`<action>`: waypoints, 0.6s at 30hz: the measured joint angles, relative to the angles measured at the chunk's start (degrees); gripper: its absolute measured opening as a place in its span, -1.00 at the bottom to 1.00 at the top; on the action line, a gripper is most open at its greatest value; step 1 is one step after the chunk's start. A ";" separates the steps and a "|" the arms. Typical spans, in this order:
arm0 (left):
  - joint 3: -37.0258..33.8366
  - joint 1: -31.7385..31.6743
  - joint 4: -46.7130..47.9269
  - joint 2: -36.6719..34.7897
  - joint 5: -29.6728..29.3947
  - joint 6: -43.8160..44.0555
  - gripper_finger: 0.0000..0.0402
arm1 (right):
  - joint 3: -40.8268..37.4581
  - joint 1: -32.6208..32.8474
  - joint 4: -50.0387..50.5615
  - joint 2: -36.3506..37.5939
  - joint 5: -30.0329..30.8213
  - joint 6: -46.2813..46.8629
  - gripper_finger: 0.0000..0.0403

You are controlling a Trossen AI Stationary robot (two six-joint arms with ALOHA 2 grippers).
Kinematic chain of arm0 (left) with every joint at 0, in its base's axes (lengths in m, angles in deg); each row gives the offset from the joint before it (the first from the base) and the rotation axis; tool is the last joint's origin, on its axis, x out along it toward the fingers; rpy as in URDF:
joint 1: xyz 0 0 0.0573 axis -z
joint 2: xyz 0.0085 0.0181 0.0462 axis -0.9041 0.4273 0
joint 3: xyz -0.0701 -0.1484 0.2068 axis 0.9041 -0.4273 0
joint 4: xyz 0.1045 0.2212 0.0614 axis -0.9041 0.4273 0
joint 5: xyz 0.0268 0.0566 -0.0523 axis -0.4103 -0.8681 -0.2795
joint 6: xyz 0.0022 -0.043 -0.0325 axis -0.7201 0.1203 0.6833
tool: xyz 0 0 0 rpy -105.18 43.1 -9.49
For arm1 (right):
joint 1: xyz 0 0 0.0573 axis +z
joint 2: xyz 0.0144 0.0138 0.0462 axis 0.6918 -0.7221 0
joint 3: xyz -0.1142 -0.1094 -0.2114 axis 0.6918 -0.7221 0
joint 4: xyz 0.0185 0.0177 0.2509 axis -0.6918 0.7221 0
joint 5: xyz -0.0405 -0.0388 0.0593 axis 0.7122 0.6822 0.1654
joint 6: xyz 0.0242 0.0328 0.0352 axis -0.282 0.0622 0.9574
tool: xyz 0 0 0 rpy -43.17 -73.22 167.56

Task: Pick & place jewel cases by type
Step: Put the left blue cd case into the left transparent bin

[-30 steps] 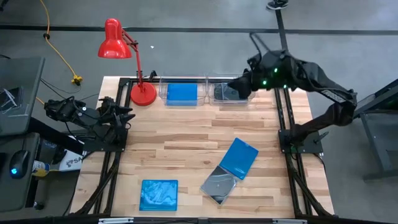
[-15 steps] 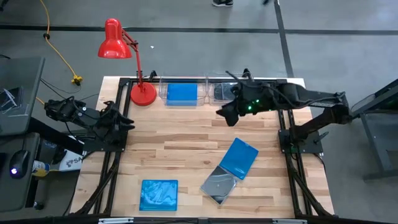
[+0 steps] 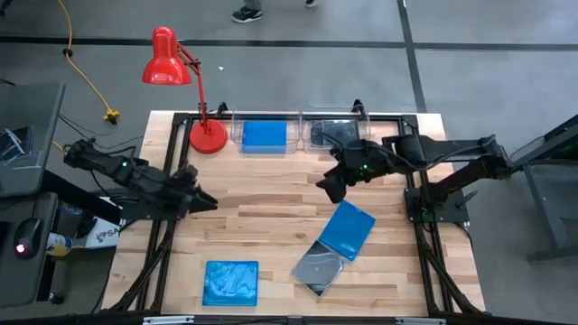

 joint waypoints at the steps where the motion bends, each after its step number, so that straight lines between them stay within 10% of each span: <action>1: 0.44 1.23 -1.57 1.57 -0.99 0.57 -0.10 | 0.00 0.67 0.76 0.00 0.30 0.00 0.09; 10: 6.05 22.59 -10.39 18.70 -23.14 9.43 -0.10 | 0.02 6.73 7.88 0.01 5.45 0.22 0.09; 18: 11.37 39.79 -9.40 40.27 -44.33 34.93 -0.10 | 0.02 10.24 8.24 0.02 9.25 -0.01 0.09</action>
